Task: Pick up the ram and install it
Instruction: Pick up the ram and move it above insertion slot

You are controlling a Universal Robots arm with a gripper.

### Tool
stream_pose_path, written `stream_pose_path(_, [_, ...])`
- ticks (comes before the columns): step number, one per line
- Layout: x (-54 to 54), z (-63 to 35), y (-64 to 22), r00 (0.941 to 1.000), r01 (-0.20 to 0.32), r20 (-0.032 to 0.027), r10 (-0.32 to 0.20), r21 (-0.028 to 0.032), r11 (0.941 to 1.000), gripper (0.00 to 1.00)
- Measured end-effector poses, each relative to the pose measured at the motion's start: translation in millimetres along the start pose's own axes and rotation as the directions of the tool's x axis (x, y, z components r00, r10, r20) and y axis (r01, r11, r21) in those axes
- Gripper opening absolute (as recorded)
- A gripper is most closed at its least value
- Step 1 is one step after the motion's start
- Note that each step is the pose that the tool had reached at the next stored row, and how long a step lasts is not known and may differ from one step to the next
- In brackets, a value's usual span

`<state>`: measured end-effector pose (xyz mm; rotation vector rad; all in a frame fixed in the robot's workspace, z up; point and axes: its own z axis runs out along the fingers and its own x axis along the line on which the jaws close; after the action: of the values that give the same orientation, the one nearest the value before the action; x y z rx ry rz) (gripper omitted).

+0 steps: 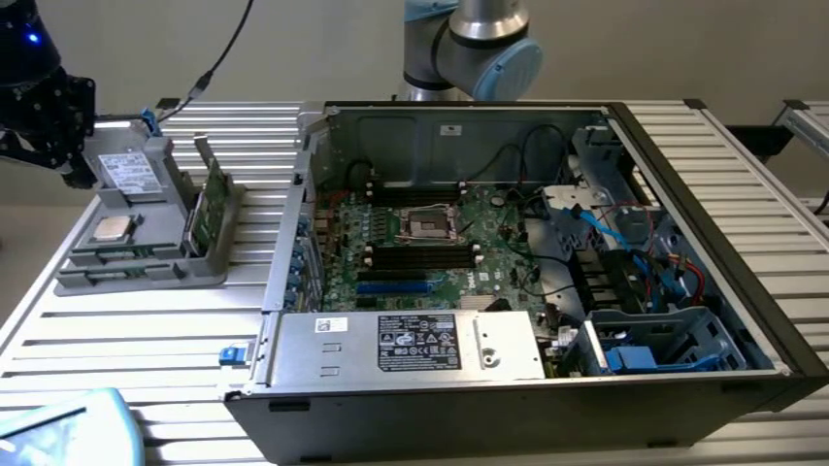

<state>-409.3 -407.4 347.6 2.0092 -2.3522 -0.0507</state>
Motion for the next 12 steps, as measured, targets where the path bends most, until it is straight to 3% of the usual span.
stream_pose_path(6, [-0.1, 3.8, -0.2, 0.9939, 0.110, -0.0061, -0.110, 0.0015, 0.9939, 0.12])
stream_pose_path(12, [0.0, 7.2, 0.1, 0.9774, 0.211, -0.0116, -0.211, 0.0020, 0.9775, 0.37])
